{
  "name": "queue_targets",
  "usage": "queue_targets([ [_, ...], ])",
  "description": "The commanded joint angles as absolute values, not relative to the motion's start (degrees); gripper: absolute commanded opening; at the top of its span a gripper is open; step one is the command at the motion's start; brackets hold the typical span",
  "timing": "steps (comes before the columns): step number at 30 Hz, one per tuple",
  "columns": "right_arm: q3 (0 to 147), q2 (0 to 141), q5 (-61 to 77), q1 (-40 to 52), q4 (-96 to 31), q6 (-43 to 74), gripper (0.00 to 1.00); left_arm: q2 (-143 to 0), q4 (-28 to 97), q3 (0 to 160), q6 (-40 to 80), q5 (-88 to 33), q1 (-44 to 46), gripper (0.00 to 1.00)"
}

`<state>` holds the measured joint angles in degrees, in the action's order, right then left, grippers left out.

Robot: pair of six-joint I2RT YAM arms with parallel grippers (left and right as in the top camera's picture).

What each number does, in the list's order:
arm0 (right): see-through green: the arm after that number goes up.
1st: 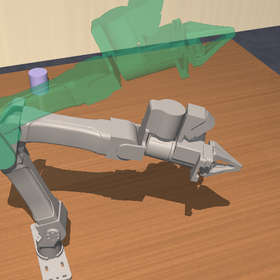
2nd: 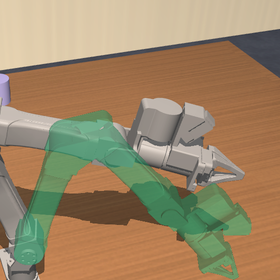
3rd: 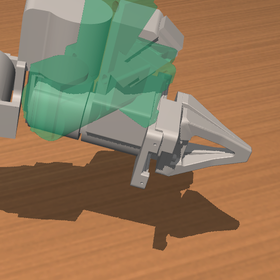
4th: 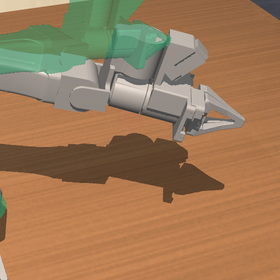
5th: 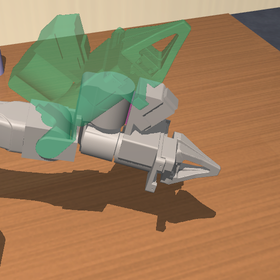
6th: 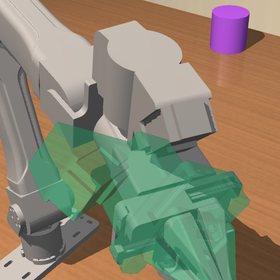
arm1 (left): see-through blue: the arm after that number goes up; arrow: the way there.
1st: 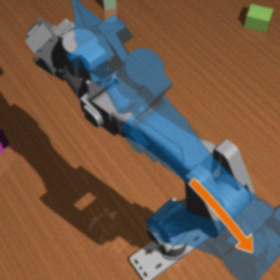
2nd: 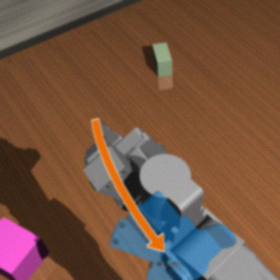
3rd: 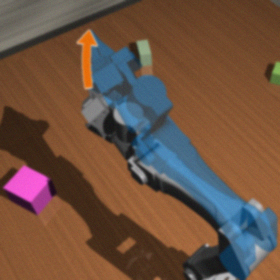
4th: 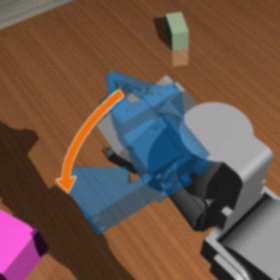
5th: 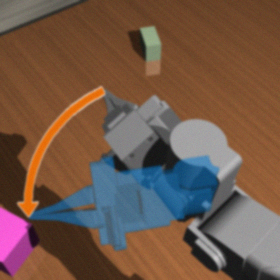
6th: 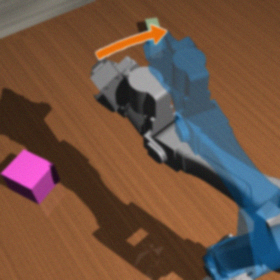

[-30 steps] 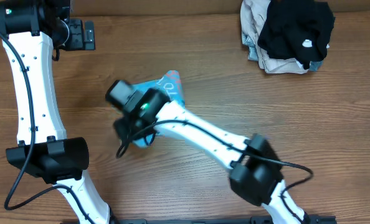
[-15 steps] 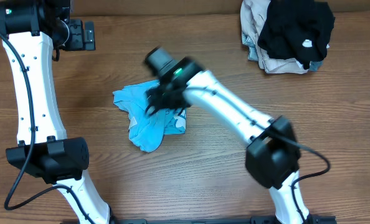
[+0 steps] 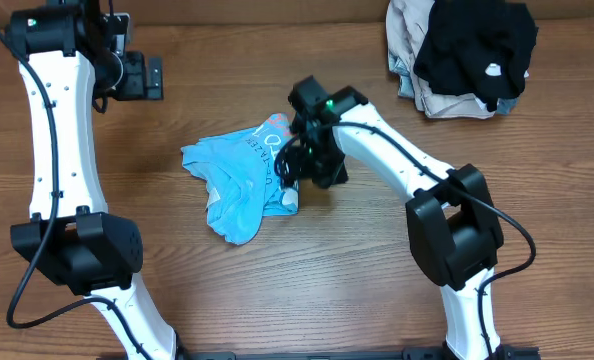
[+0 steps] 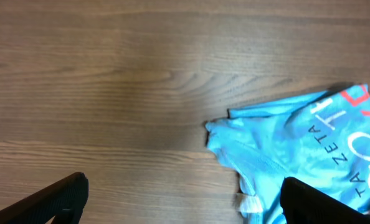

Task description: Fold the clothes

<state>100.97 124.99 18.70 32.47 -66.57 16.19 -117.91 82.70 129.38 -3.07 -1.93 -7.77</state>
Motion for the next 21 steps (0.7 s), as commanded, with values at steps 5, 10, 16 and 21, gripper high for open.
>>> queue_targets([
  [5,95.48,124.29,24.99,33.98,-59.51,15.20,0.52,-117.86,82.46,128.29,-2.39,-3.20,-7.86,1.00],
  [10,94.39,124.31,23.90,34.02,-57.58,15.20,0.13,-117.86,82.48,128.29,-2.39,-3.20,-7.86,1.00],
  [16,94.67,124.18,17.19,29.58,-66.48,11.22,0.04,-117.86,82.13,128.29,-2.61,-3.20,-7.86,1.00],
  [21,94.70,124.18,11.14,20.78,-69.91,9.30,0.04,-117.86,81.28,128.29,-2.59,-3.25,-7.84,1.00],
])
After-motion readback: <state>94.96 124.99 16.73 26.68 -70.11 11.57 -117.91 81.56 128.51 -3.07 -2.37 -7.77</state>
